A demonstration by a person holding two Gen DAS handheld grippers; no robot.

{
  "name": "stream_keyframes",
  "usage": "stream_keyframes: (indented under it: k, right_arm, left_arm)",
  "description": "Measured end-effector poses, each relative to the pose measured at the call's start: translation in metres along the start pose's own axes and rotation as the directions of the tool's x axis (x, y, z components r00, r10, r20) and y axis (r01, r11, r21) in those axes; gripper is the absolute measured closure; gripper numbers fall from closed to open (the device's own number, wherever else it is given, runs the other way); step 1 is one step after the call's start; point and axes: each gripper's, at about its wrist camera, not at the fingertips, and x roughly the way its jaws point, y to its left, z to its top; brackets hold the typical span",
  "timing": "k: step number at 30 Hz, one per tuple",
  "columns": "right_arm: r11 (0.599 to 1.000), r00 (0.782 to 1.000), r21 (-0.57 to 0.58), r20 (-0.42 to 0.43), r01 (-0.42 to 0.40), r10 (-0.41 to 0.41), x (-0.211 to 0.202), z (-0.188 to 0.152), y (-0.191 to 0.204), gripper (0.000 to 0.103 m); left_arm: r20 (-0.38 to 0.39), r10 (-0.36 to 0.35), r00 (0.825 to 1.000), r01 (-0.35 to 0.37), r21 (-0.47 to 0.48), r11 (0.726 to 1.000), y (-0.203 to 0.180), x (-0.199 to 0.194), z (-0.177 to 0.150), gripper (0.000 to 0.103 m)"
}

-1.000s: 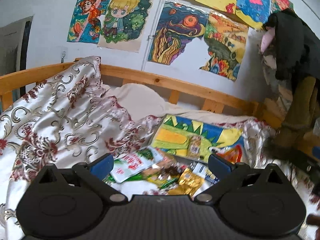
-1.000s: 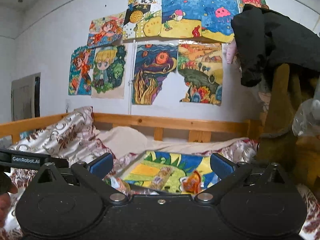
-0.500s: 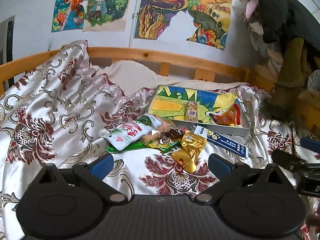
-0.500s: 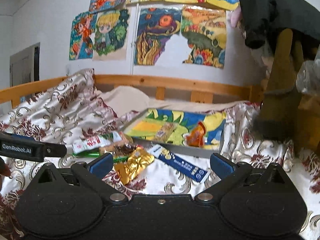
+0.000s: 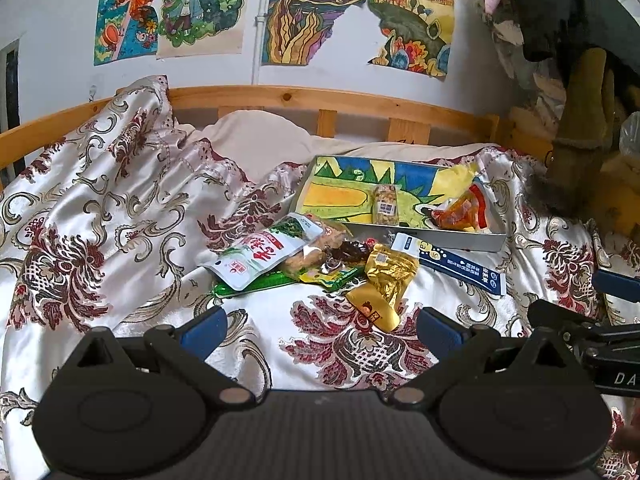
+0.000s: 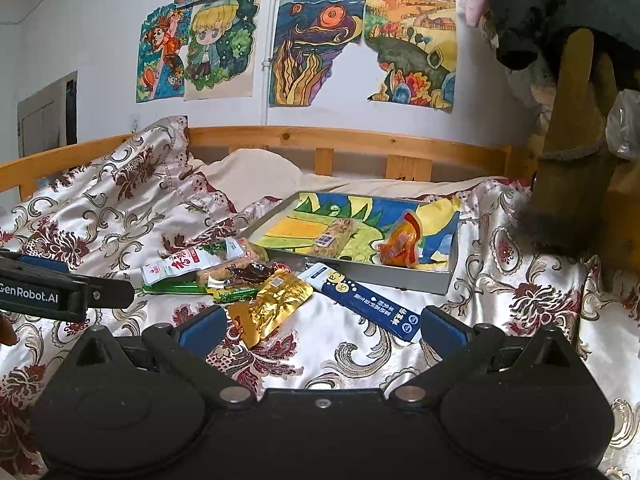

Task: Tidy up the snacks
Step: 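Lift both tools away from the tin back above the snack pile, then lower the left tool to the white-green bag while the right tool approaches the gold foil pouch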

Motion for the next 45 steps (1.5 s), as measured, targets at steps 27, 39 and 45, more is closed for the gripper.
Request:
stream_keyframes:
  k: [27, 39, 45]
  right_arm:
    - [0.995, 1.000, 0.101, -0.016, -0.011, 0.013, 0.020, -0.004, -0.003, 0.001]
    - [0.983, 0.991, 0.128, 0.000, -0.132, 0.133, 0.035, 0.008, 0.006, 0.001]
    - [0.954, 0.973, 0.221, -0.069, -0.201, 0.221, 0.063, -0.001, -0.005, 0.001]
  left_arm:
    - [-0.056, 0.068, 0.996, -0.069, -0.018, 0.997, 0.013, 0.033, 0.000, 0.001]
    - [-0.075, 0.016, 0.997, -0.018, -0.037, 0.999, 0.040, 0.080, 0.024, 0.001]
    - [-0.059, 0.031, 0.998, -0.033, -0.024, 0.999, 0.044, 0.096, 0.024, 0.001]
